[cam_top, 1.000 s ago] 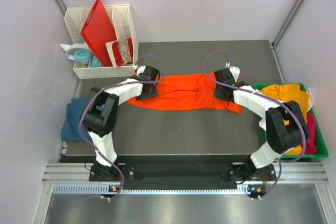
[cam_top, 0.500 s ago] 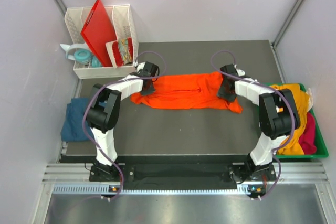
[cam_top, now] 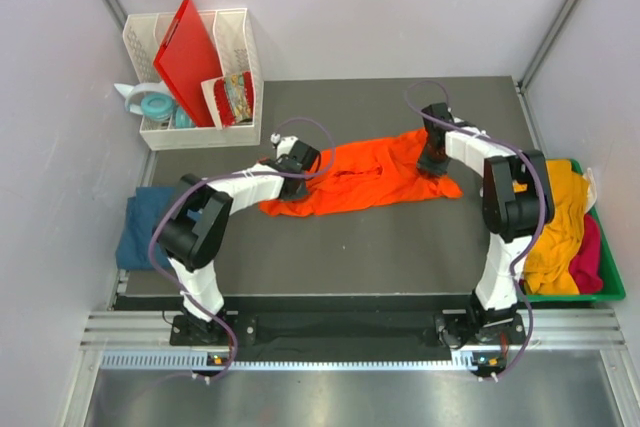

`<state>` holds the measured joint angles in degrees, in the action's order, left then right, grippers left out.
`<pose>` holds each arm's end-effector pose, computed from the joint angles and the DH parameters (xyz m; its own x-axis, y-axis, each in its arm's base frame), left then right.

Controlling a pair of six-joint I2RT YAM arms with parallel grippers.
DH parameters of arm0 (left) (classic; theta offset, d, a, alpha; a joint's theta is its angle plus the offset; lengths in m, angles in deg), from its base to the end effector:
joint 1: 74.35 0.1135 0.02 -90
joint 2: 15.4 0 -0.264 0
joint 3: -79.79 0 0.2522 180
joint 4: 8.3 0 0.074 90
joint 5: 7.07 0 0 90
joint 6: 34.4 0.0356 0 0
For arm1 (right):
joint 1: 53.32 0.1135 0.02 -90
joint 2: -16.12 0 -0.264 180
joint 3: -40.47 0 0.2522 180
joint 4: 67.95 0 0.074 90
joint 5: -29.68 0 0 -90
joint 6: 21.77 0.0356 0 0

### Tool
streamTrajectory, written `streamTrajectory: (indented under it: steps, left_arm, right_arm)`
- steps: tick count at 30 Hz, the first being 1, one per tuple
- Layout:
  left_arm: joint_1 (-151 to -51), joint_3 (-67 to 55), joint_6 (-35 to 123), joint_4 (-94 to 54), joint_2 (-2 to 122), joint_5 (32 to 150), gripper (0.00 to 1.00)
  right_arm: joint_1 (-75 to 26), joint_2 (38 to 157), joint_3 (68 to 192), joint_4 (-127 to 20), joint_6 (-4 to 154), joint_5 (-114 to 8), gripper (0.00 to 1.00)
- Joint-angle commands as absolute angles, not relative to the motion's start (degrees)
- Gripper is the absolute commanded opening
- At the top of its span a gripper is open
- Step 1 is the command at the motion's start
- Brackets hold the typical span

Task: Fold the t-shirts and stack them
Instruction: Rotate the tshirt 90 degrees

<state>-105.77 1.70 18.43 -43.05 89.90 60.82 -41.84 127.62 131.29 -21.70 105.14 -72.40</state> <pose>0.3178 -0.1784 0.1584 -0.8008 -0.1668 -0.5753 -0.1905 0.9815 -0.0193 0.3889 0.0714 0.1700 -0.7895 0.4389 -0.4290 0.4501 0.8893 0.0814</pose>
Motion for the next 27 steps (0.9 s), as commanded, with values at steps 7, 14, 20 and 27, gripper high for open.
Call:
streamTrajectory:
  steps: [7, 14, 20, 27]
  left_arm:
    - [-116.00, 8.11, 16.22, -56.69, 91.05, 73.79, 0.00]
    - [-123.21, 8.37, 14.38, -57.91, 91.04, 75.72, 0.00]
    - [-130.33, 9.69, 12.44, -58.79, 90.69, 78.62, 0.00]
    - [-138.42, 8.82, 12.35, -59.41, 93.58, 82.13, 0.00]
  right_arm:
    - [-41.99, 135.82, 140.27, -20.44, 103.74, -70.35, 0.30]
    - [-41.99, 141.62, 151.25, -16.49, 101.72, -71.66, 0.37]
    - [-41.99, 147.33, 160.66, -14.20, 101.11, -71.23, 0.36]
    - [-40.67, 154.89, 169.18, -13.85, 100.32, -65.53, 0.40]
